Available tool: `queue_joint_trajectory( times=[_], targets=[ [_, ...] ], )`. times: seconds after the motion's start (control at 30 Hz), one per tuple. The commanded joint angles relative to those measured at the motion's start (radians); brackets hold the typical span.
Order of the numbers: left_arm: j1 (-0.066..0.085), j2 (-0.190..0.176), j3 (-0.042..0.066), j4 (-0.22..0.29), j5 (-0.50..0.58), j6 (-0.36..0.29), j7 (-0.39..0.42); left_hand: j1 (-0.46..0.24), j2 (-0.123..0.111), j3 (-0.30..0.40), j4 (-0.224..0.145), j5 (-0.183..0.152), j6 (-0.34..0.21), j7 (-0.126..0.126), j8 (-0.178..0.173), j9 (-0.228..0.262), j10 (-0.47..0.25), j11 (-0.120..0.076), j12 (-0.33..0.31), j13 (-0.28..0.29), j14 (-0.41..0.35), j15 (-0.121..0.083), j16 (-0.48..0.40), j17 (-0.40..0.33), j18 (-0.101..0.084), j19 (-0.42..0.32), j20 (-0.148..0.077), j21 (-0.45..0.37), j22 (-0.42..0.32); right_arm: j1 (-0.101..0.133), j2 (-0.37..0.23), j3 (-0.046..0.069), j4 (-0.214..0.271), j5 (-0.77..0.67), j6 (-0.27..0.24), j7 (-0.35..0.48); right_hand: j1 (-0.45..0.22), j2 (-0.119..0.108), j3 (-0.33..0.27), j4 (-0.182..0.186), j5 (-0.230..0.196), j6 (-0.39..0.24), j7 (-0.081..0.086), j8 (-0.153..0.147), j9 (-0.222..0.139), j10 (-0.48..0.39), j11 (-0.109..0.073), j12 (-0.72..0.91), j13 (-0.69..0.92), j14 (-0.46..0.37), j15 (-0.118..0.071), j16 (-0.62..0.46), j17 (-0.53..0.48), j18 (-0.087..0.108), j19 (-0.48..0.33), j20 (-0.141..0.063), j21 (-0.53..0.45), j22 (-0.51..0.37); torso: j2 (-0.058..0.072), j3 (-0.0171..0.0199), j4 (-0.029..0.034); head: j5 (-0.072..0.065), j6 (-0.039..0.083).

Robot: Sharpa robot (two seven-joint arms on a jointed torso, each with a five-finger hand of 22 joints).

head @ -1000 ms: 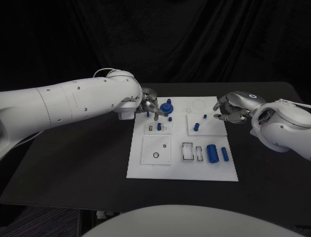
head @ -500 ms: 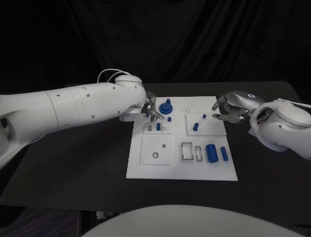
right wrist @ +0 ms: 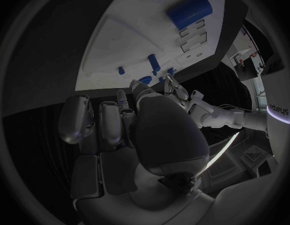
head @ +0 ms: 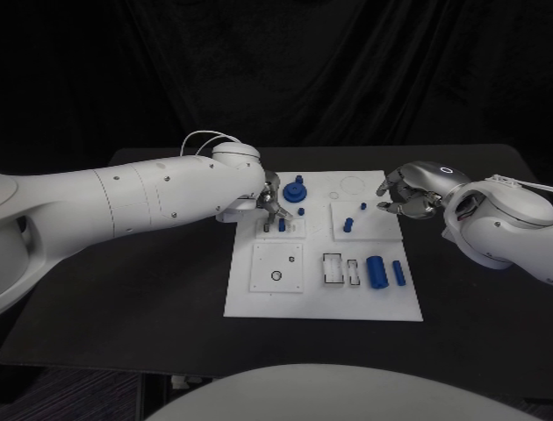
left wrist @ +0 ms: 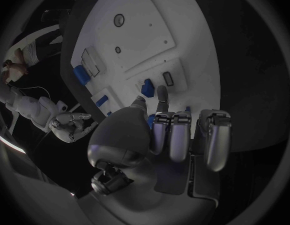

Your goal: Assemble the parts on the task board

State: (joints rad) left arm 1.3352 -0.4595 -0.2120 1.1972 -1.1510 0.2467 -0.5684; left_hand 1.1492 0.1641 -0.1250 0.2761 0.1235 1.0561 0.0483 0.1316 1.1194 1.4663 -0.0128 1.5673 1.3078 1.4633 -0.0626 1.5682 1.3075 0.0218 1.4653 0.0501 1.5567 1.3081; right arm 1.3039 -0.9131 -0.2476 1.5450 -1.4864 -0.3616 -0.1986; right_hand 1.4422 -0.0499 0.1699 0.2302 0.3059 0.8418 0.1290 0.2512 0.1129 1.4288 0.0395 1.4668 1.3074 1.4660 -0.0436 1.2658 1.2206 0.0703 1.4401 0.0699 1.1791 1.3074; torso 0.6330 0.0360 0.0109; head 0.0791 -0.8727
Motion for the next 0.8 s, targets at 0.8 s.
queue_joint_trajectory(
  times=[0.8],
  targets=[
    [-0.015,0.004,0.001,0.010,-0.006,-0.010,0.048,0.023,-0.001,0.047,-0.025,0.167,0.000,-0.008,-0.004,-0.009,0.104,-0.014,0.004,0.263,0.108,-0.009,0.003,0.263,-0.015,0.090,-0.008,-0.009,0.254,-0.001,0.008,0.001,-0.007,-0.003,0.005,-0.018,0.001,0.008,0.010,-0.001,0.011,0.011,-0.002,0.006,-0.002,-0.013,0.000,-0.010,0.071,0.031,0.007,-0.009,-0.006,0.019,-0.010,0.000,-0.014,0.082,-0.002,0.0000,0.0004,0.002,0.000]
  ],
)
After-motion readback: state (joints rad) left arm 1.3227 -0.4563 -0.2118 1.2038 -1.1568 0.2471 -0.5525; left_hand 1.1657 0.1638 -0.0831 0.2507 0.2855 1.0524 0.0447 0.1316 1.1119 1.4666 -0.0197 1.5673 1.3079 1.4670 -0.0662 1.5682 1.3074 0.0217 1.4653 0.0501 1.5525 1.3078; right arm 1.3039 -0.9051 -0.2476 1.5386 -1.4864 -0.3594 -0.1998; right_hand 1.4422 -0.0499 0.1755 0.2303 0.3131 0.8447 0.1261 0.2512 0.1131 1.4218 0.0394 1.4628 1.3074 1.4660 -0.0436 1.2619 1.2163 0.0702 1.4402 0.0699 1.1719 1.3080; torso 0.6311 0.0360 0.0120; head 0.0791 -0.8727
